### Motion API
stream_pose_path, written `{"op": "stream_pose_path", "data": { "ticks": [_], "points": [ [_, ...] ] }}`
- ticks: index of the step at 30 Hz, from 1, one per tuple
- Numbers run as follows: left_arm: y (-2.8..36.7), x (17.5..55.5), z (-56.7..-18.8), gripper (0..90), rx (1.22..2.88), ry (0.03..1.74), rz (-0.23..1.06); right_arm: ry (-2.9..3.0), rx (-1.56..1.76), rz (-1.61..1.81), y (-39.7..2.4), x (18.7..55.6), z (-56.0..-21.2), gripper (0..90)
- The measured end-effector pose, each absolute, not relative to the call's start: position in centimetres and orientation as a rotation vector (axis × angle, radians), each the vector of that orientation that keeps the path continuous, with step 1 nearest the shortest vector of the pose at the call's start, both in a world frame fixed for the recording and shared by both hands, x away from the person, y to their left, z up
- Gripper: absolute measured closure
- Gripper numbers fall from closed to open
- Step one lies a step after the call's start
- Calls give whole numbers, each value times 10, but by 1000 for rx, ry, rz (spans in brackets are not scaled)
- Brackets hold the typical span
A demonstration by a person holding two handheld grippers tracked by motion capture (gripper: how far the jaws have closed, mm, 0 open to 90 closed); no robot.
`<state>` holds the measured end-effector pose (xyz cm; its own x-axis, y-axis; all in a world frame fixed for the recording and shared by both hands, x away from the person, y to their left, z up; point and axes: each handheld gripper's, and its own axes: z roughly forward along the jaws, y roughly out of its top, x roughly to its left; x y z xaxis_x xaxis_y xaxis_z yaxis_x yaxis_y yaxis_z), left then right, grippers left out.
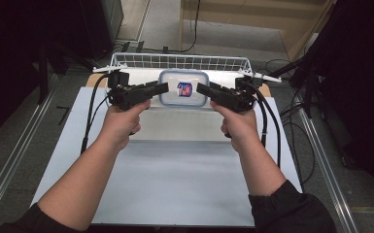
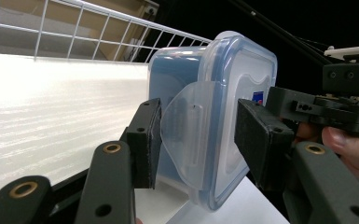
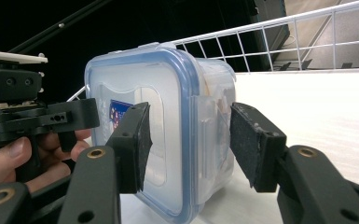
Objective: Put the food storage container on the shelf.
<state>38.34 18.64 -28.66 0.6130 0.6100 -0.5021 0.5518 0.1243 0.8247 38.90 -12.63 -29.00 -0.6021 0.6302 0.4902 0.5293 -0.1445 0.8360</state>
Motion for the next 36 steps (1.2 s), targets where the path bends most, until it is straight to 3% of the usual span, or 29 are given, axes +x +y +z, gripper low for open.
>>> {"op": "stream_pose_path", "data": {
  "ticks": [11, 36],
  "points": [
    [190, 386, -287, 526, 1520, 1014, -1, 2009, 1374, 1918, -131, 391, -286, 537],
    [186, 388, -287, 512, 1517, 1038, 45, 1999, 1440, 1876, -128, 393, -289, 497]
  ]
}}
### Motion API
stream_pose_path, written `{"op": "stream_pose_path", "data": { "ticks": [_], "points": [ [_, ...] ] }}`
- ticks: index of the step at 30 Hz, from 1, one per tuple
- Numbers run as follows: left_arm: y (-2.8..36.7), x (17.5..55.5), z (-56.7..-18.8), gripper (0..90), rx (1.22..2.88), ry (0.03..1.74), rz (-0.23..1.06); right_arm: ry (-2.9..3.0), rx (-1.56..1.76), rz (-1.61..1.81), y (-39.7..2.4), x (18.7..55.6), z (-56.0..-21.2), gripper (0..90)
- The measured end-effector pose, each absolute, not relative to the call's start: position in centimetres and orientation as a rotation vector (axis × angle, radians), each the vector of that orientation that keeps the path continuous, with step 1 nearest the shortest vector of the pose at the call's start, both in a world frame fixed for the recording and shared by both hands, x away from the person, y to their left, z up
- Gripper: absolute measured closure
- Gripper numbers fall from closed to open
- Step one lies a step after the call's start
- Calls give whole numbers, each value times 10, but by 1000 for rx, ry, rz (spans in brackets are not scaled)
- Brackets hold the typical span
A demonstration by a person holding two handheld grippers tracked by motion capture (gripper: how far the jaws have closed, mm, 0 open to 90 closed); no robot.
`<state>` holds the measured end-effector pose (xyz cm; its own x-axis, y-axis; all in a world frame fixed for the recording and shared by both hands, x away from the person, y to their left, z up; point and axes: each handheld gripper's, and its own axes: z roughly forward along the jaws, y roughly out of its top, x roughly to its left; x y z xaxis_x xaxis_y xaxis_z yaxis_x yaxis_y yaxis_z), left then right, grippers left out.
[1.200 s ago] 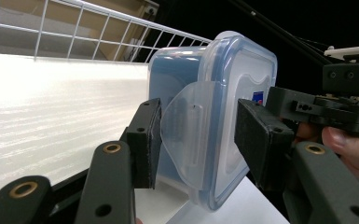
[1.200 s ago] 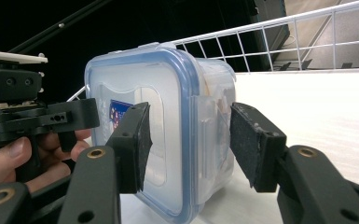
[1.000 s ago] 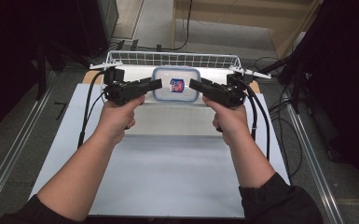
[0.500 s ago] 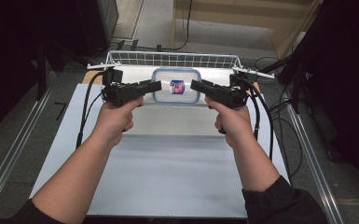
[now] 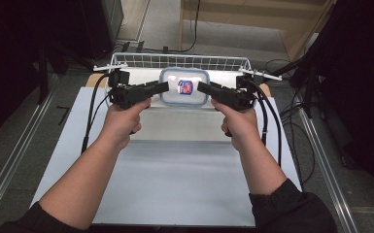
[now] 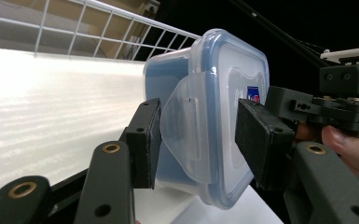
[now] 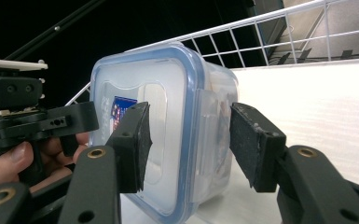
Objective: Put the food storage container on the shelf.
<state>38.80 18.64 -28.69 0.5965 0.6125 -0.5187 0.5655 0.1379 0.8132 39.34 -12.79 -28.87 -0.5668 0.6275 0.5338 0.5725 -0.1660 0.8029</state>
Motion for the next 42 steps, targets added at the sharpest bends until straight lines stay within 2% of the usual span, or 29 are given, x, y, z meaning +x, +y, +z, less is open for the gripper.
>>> {"op": "stream_pose_path", "data": {
  "ticks": [4, 9, 15, 17, 21, 24, 25, 26, 29, 31, 34, 36, 40, 42],
  "points": [
    [189, 393, -287, 470, 1505, 1064, 73, 1966, 1462, 1854, -130, 398, -289, 491],
    [189, 399, -291, 459, 1496, 1086, 90, 1975, 1460, 1823, -129, 407, -290, 523],
    [189, 398, -291, 492, 1500, 1080, 109, 1998, 1407, 1800, -124, 402, -289, 576],
    [189, 398, -291, 496, 1494, 1079, 89, 2007, 1390, 1798, -125, 396, -288, 573],
    [187, 391, -289, 468, 1508, 1075, 133, 2009, 1370, 1782, -125, 393, -288, 538],
    [185, 373, -287, 448, 1538, 1038, 225, 1992, 1342, 1774, -129, 385, -287, 483],
    [186, 366, -287, 445, 1549, 1023, 257, 1988, 1321, 1769, -132, 378, -287, 436],
    [186, 357, -287, 445, 1557, 1009, 294, 1988, 1321, 1769, -132, 378, -287, 436],
    [190, 322, -297, 434, 1597, 961, 415, 1964, 1227, 1735, -137, 349, -293, 379],
    [192, 311, -303, 429, 1606, 951, 445, 1961, 1211, 1720, -138, 343, -295, 376],
    [202, 282, -326, 408, 1622, 949, 516, 1963, 1139, 1630, -141, 314, -316, 355],
    [205, 275, -334, 401, 1630, 952, 518, 1965, 1131, 1608, -141, 307, -323, 353],
    [219, 245, -376, 319, 1702, 985, 566, 1961, 1089, 1534, -147, 276, -359, 321],
    [222, 241, -384, 303, 1717, 996, 559, 1964, 1087, 1524, -148, 270, -367, 315]
  ]
}}
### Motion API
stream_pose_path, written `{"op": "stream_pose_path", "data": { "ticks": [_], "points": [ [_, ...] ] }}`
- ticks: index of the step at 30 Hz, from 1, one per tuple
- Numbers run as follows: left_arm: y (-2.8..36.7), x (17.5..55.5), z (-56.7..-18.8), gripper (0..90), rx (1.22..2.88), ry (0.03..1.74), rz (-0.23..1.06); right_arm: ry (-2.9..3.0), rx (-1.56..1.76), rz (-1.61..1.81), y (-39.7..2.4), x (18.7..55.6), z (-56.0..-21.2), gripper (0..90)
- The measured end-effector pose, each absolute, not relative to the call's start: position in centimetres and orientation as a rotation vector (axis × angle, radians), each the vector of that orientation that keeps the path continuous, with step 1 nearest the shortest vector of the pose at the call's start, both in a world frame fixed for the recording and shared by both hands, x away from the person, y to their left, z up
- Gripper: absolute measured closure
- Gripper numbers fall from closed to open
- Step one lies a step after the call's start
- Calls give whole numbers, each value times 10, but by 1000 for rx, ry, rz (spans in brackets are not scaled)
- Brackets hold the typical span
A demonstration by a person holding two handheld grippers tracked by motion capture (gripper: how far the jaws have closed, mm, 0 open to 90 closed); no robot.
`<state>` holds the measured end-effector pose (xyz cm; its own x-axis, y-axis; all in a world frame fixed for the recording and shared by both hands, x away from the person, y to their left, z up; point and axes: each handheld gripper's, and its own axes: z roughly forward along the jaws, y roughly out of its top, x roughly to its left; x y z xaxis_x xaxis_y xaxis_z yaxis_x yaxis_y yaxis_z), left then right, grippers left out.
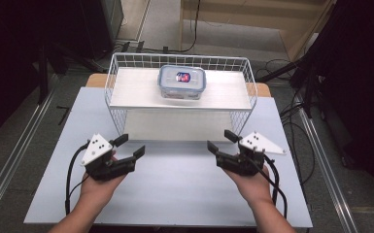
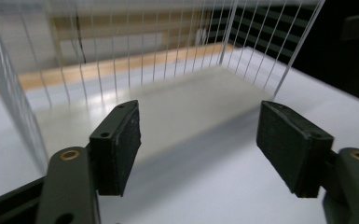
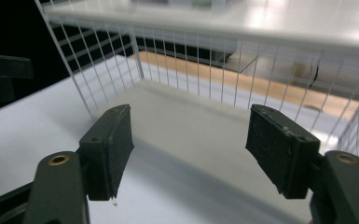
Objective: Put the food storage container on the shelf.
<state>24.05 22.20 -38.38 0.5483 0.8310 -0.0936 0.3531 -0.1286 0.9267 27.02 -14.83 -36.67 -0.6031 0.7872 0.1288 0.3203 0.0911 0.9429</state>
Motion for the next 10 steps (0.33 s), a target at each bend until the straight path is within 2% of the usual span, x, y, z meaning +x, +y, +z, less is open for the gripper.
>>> {"op": "stream_pose_path", "data": {
  "ticks": [4, 10],
  "points": [
    [229, 227, -413, 248, 1771, 1019, 559, 1953, 1117, 1469, -157, 248, -407, 294],
    [237, 223, -431, 243, 1771, 1058, 543, 1952, 1130, 1428, -167, 240, -431, 278]
  ]
}}
